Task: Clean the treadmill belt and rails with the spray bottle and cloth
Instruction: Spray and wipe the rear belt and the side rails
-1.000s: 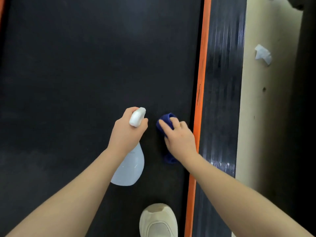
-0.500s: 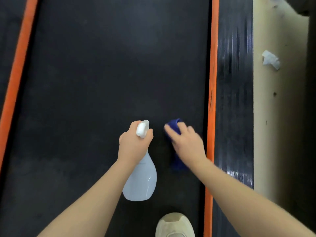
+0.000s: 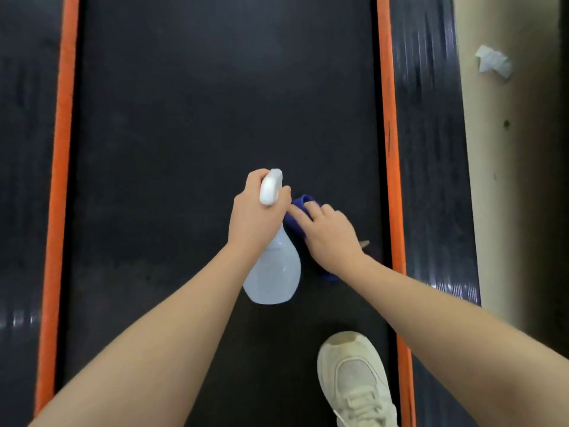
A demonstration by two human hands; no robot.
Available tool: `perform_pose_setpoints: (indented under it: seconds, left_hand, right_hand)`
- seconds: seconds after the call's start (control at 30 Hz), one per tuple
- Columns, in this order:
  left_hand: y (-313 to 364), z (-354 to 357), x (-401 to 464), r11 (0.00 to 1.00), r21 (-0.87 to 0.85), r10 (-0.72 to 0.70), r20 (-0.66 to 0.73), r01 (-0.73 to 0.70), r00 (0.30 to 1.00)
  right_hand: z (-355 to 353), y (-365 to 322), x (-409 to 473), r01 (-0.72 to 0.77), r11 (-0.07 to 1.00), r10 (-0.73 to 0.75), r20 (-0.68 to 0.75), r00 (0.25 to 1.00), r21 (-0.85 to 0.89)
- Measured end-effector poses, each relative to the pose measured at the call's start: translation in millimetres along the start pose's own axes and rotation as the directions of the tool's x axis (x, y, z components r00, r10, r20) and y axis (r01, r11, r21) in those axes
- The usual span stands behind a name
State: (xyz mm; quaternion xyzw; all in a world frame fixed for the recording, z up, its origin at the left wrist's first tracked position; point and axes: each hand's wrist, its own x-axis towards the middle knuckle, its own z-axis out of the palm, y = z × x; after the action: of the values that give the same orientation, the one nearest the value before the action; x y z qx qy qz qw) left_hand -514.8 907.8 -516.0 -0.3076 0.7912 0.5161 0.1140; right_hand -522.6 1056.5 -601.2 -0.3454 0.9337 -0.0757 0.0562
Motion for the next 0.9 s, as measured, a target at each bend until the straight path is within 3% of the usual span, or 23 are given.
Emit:
perform_pose_setpoints:
  seconds: [0.07,0.1,0.2,0.27,0.33,0.43,0.5,0.53,0.6,0.67,0.7,0.77,0.83,0.9]
  left_hand:
    - [0.7,-7.1,0.6,0.998,0.019,0.054,0.015,-0.054,0.998]
    - [-0.3,-9.8,-0.1,0.998,0.017,0.067,0.028,-0.068,0.997]
    - [-3.9,-14.5,-6.3,0.995,-0.012,0.099,0.045,-0.098,0.994]
    - [-4.3,-14.8,-9.3,0.994,-0.037,0.102,0.061,-0.100,0.993]
    - [-2.8,-13.2,-8.5,0.995,-0.065,0.081,0.096,-0.075,0.992]
    - [-0.3,-13.6,-7.2,0.995,-0.100,0.039,0.125,-0.027,0.991]
    - [-0.9,-16.3,-7.4,0.990,-0.137,0.037,0.113,-0.021,0.993]
    - [-1.9,-19.1,-7.5,0.988,-0.150,0.053,0.114,-0.036,0.992]
    - [-3.9,-26.1,-5.9,0.984,-0.152,0.107,0.117,-0.088,0.987]
    - [-5.7,-29.9,-1.3,0.984,-0.104,0.158,0.152,-0.143,0.976]
    - [-6.3,-30.7,1.5,0.983,-0.057,0.179,0.175,-0.172,0.968]
    - [-8.4,-30.1,5.4,0.975,0.038,0.206,0.208,-0.218,0.956]
    - [-8.1,-28.8,5.2,0.975,0.075,0.189,0.223,-0.210,0.956]
    - [-9.2,-26.2,2.2,0.978,0.067,0.179,0.209,-0.197,0.961]
  right_hand:
    - [1.2,-2.5,-11.6,0.103,0.995,-0.101,0.093,0.991,-0.018]
    - [-0.9,2.6,-7.5,0.058,0.998,-0.056,0.118,0.991,-0.012]
    - [-10.9,21.6,15.1,-0.286,0.955,0.293,0.102,0.951,-0.080]
    - [-19.3,23.4,19.4,-0.411,0.904,0.424,0.116,0.898,-0.118]
    - [-21.6,3.4,11.6,-0.314,0.943,0.331,0.200,0.922,-0.114]
    - [-16.2,-32.2,-0.8,0.040,0.997,-0.014,0.367,0.930,-0.064]
    - [-13.8,-26.0,3.9,0.079,0.993,-0.041,0.358,0.933,-0.092]
    - [-13.8,-19.2,6.5,0.002,0.992,0.039,0.312,0.949,-0.130]
    - [-13.2,-8.5,8.5,-0.318,0.936,0.343,0.185,0.921,-0.152]
    - [-10.2,-11.5,9.8,-0.598,0.797,0.604,0.096,0.791,-0.083]
    - [-8.1,-19.4,11.7,-0.643,0.764,0.645,0.090,0.759,-0.055]
    - [-5.9,-40.2,11.4,-0.569,0.823,0.564,0.148,0.813,-0.009]
    - [-2.3,-53.0,0.6,-0.326,0.945,0.309,0.239,0.921,0.033]
    - [-0.2,-43.6,-8.8,-0.226,0.973,0.210,0.235,0.949,0.043]
